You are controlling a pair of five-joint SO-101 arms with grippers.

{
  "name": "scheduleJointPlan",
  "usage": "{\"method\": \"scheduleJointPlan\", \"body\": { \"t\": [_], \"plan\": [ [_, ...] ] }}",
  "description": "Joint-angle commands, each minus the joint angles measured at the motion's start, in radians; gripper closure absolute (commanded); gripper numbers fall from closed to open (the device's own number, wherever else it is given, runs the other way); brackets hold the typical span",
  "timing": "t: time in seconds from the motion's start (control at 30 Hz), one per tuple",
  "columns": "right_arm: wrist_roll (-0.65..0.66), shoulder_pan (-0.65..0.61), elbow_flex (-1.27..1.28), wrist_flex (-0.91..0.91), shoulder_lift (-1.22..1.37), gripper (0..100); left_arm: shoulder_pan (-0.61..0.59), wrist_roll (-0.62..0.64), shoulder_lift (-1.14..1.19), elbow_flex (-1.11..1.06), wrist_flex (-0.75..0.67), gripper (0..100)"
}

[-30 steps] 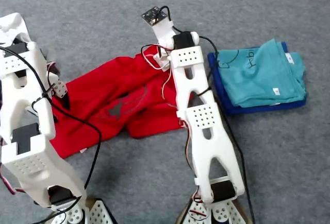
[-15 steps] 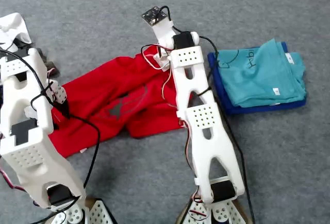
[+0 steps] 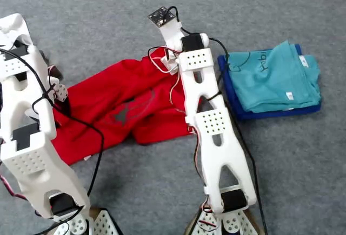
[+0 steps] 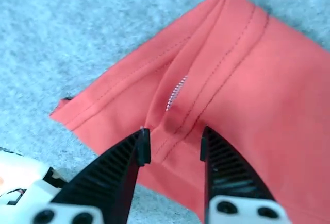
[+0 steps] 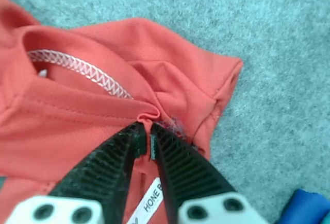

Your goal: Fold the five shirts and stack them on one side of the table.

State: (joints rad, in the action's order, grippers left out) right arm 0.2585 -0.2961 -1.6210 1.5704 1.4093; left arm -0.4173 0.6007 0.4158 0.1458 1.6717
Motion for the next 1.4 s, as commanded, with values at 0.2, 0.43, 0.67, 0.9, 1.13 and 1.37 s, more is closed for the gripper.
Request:
{"method": "scheduleJointPlan", "body": {
  "t": [0.2,0.43,0.67,0.9,1.13,1.37],
  "plan": [
    [0.008,0.015,-0.045,-0.017,-0.005,99.6,0.049,-0.046,-0.005,-0.089,-0.071,83],
    [0.008,0.015,-0.045,-0.017,-0.005,99.6,0.048,-0.044,-0.004,-0.107,-0.112,86],
    [0.008,0.015,-0.045,-0.017,-0.005,99.6,0.043,-0.046,-0.004,-0.236,-0.252,94],
    [0.008,0.021,-0.045,-0.040,-0.005,99.6,0.048,-0.046,-0.004,-0.255,-0.278,94],
    [0.008,0.021,-0.045,-0.043,-0.005,99.6,0.051,-0.132,-0.013,-0.250,-0.253,88],
    [0.008,0.021,-0.045,-0.043,-0.005,99.6,0.051,-0.284,-0.013,-0.186,-0.164,86]
  ]
}}
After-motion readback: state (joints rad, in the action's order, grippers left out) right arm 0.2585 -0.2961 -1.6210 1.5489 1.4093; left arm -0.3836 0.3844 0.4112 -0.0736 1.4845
